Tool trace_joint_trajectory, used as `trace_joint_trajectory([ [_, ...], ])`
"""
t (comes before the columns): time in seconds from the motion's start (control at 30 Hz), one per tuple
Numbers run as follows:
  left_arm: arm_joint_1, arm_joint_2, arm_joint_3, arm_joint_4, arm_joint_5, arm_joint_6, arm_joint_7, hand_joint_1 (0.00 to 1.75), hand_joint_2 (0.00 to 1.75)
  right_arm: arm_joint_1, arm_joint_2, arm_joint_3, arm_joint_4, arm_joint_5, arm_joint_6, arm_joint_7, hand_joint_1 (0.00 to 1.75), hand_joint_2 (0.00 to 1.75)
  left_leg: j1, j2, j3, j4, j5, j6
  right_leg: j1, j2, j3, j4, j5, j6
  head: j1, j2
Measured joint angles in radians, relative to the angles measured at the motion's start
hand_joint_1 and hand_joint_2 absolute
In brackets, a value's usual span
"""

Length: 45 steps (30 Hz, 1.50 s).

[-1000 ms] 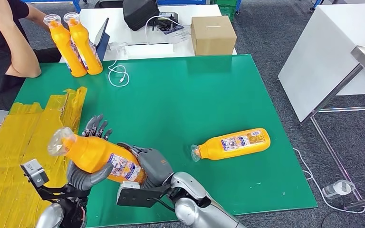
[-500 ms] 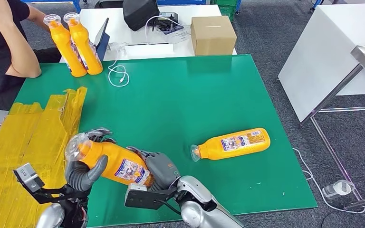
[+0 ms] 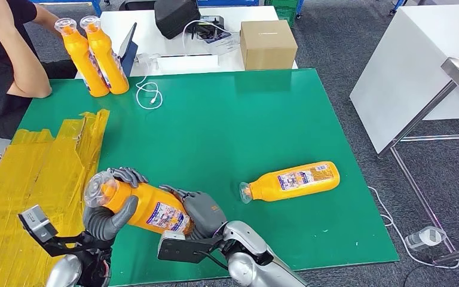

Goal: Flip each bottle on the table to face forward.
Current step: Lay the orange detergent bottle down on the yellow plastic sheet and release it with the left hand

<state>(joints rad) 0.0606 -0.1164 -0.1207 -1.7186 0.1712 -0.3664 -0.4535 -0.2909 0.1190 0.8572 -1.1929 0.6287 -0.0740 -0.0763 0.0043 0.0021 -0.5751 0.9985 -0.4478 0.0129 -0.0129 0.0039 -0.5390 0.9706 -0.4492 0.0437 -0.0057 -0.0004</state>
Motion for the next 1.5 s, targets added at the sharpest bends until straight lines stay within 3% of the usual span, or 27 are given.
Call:
trace_joint_trajectory([
  [0.43, 0.004, 0.000, 0.000, -0.001, -0.002, -0.011, -0.003, 1.75, 1.75, 0.005, -0.002, -0.002, 0.000, 0.002, 0.000, -0.001, 1.75, 1.75, 0.000, 0.000, 0.000, 0.000, 0.000, 0.000, 0.000, 0.000, 0.000, 0.000, 0.000, 0.000, 0.000, 0.000],
  [0.47, 0.004, 0.000, 0.000, -0.001, -0.002, -0.011, -0.003, 1.75, 1.75, 0.005, -0.002, -0.002, 0.000, 0.003, 0.000, -0.001, 1.47, 1.75, 0.000, 0.000, 0.000, 0.000, 0.000, 0.000, 0.000, 0.000, 0.000, 0.000, 0.000, 0.000, 0.000, 0.000],
  [0.57, 0.003, 0.000, 0.000, -0.001, -0.003, -0.013, -0.003, 1.75, 1.75, 0.005, -0.003, -0.003, -0.004, 0.014, -0.005, 0.001, 0.16, 1.75, 0.000, 0.000, 0.000, 0.000, 0.000, 0.000, 0.000, 0.000, 0.000, 0.000, 0.000, 0.000, 0.000, 0.000],
  [0.6, 0.003, 0.000, 0.000, -0.001, -0.003, -0.014, -0.003, 1.75, 1.75, 0.005, -0.004, -0.003, -0.006, 0.024, -0.008, 0.005, 0.00, 1.31, 0.000, 0.000, 0.000, 0.000, 0.000, 0.000, 0.000, 0.000, 0.000, 0.000, 0.000, 0.000, 0.000, 0.000],
  [0.7, 0.002, 0.000, 0.000, -0.002, -0.005, -0.017, -0.003, 1.75, 1.75, 0.006, -0.008, -0.004, -0.010, 0.056, -0.015, 0.019, 0.00, 0.00, 0.000, 0.000, 0.000, 0.000, 0.000, 0.000, 0.000, 0.000, 0.000, 0.000, 0.000, 0.000, 0.000, 0.000],
  [1.5, -0.007, 0.000, 0.000, -0.015, -0.080, 0.015, -0.039, 1.75, 1.75, 0.009, -0.019, -0.005, -0.033, 0.105, -0.020, 0.019, 0.00, 0.00, 0.000, 0.000, 0.000, 0.000, 0.000, 0.000, 0.000, 0.000, 0.000, 0.000, 0.000, 0.000, 0.000, 0.000],
])
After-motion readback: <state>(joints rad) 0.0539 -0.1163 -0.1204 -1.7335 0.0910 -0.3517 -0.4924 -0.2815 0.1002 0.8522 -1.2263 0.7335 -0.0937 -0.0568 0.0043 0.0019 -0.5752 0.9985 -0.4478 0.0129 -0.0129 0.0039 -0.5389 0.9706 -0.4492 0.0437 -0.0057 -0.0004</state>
